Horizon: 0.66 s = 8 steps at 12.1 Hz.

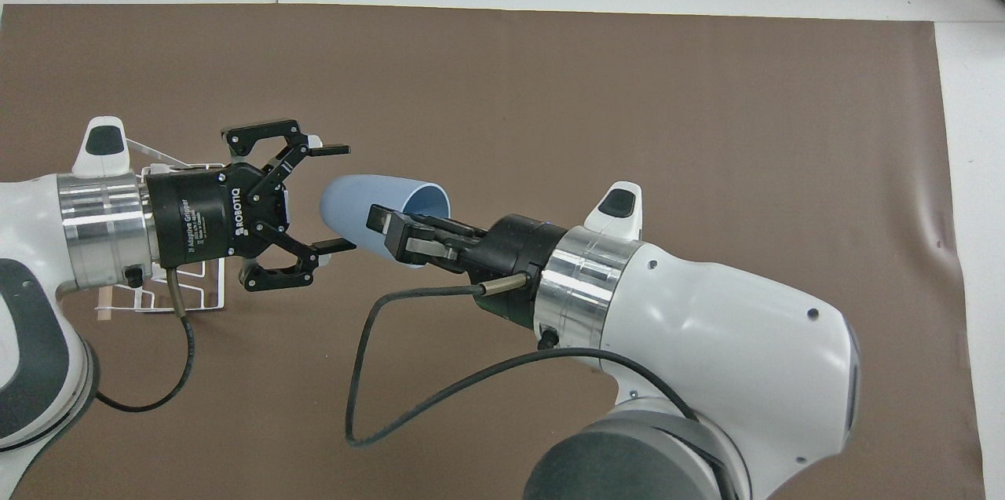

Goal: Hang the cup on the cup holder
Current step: 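Grasp the cup's base with the left gripper from the right gripper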

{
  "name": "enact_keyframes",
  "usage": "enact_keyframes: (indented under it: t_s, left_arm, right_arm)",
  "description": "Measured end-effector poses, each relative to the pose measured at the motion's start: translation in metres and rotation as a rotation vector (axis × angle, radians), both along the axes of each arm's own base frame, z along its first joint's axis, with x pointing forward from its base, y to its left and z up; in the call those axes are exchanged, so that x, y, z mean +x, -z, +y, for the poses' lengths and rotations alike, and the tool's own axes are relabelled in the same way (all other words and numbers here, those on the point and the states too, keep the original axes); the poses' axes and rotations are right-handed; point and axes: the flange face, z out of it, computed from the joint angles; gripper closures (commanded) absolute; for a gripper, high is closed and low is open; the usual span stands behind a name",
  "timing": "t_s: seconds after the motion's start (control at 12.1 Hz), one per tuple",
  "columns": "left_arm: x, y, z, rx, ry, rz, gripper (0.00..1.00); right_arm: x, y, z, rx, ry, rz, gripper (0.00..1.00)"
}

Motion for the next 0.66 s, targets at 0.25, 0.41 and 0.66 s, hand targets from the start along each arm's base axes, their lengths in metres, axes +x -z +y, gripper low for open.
enact_keyframes:
  t_s: [0.25, 0.41, 0.66]
  left_arm:
    - [-0.001, 0.001, -0.004, 0.001, 0.008, 0.0, 0.71]
    - [-0.004, 0.002, -0.012, 0.002, 0.026, 0.002, 1.0]
    - [-0.004, 0.004, -0.014, 0.005, 0.025, -0.005, 1.0]
  right_arm:
    - [0.001, 0.0, -0.001, 0.0, 0.003, -0.001, 1.0]
    - [0.001, 0.0, -0.002, 0.0, 0.008, -0.002, 1.0]
    - [0.002, 0.001, -0.004, -0.002, 0.011, 0.0, 1.0]
